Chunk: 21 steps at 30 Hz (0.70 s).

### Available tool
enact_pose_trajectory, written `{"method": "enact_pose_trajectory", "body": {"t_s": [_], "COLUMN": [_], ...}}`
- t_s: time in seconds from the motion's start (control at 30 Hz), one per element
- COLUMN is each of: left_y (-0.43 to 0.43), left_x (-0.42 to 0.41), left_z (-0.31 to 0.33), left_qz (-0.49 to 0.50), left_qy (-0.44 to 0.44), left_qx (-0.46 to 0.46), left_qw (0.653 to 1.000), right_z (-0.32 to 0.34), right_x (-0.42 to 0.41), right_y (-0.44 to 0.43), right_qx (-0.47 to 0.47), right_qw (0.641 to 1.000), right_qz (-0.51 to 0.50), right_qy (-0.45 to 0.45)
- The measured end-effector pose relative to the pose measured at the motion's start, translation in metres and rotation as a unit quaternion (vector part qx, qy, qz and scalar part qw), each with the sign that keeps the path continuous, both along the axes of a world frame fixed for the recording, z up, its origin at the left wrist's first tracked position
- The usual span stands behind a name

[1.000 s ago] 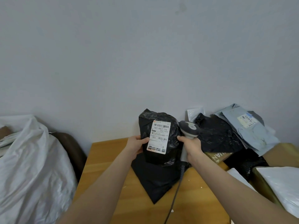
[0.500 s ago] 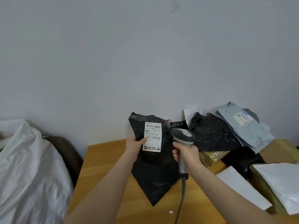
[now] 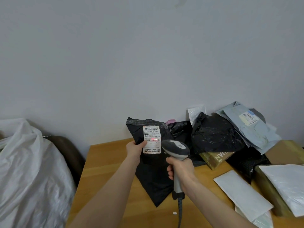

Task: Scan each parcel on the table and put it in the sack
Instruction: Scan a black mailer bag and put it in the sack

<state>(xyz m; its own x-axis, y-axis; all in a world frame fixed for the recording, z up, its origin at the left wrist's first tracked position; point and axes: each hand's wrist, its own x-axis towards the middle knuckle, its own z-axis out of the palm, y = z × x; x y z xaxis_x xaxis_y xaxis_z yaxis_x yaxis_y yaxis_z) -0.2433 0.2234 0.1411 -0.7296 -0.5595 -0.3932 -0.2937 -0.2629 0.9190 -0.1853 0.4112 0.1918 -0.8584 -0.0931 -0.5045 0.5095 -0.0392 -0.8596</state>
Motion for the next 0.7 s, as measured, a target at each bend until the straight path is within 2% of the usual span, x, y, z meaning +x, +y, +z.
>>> {"method": "enact_pose_trajectory", "body": {"t_s": [0.7], "left_y": [-0.021], "left_x": [0.001], "left_z": [-0.004], "left_qz": [0.002], "left_qy": [-0.002], "left_qx": [-0.016], "left_qw": [1.000], "right_z": [0.002], "right_x": [0.005], "right_y": [-0.020], "right_qx": [-0.013], "right_qw": [1.000], "right_qz": [-0.005], "right_qy": [-0.013]}}
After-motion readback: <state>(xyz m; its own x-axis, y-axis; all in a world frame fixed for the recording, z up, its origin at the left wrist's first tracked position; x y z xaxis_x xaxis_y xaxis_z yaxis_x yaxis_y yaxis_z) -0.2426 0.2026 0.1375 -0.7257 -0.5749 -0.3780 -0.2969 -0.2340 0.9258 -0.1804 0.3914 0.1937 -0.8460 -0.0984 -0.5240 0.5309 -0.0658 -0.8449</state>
